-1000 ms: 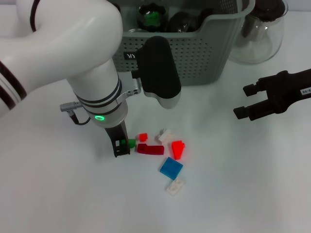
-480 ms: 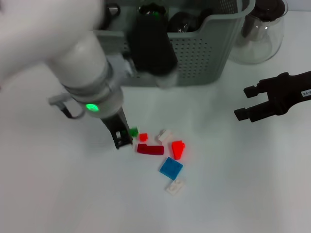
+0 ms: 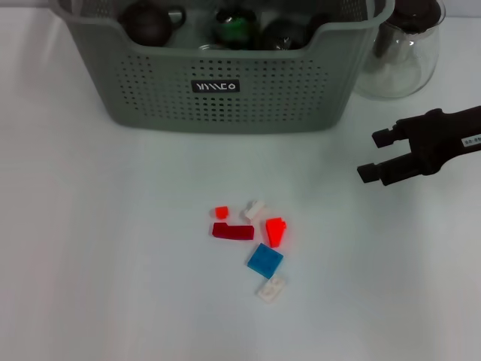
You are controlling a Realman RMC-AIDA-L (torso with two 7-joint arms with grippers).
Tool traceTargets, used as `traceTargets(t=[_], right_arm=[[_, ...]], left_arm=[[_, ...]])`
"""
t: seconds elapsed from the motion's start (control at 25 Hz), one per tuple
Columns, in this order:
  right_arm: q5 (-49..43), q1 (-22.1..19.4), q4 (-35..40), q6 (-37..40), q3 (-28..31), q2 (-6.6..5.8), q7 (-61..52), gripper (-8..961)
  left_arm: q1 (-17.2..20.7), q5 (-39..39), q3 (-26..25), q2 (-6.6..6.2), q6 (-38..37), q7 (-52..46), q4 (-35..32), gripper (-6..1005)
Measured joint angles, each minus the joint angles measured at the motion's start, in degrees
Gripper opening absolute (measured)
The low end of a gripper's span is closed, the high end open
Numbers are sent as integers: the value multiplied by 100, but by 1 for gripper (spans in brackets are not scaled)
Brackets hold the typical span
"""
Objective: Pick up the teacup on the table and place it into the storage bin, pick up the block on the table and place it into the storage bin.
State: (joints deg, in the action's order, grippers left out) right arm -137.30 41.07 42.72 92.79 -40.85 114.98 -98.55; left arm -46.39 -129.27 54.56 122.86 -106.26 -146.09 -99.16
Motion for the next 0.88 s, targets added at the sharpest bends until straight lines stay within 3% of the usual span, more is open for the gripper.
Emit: traceTargets(t=[0.12, 0.16, 0.24, 0.36, 0.4, 0.52, 0.68, 0.88], right_arm=[[6, 15, 12, -2, -23, 7, -10, 909], [6, 14, 22, -4, -8, 7, -13, 909], [8, 15, 24, -5, -4, 6, -14, 909], [-1, 17, 26, -6, -20, 2, -33, 909], [-6, 19, 26, -6, -23, 2, -35, 909], [-11, 27, 26, -7, -22, -4, -38, 909], [4, 37, 26, -7, -23, -8, -28, 909], [8, 39, 26, -7, -33, 4, -4, 909]], left_arm=[[-419, -299, -5, -265, 738, 46, 701, 213], [-777, -734, 121, -469, 1496, 48, 1738, 216], [-893, -871, 165, -520, 1717, 48, 2080, 221], [-1456, -1790, 377, -644, 2796, -46, 3516, 230], [-1456, -1790, 377, -644, 2796, -46, 3516, 233], [-1840, -2584, 443, -594, 3352, -186, 4343, 241], [-2205, -3309, 598, -409, 3884, -312, 5163, 253], [-2242, -3417, 920, -213, 4149, -369, 5283, 267]])
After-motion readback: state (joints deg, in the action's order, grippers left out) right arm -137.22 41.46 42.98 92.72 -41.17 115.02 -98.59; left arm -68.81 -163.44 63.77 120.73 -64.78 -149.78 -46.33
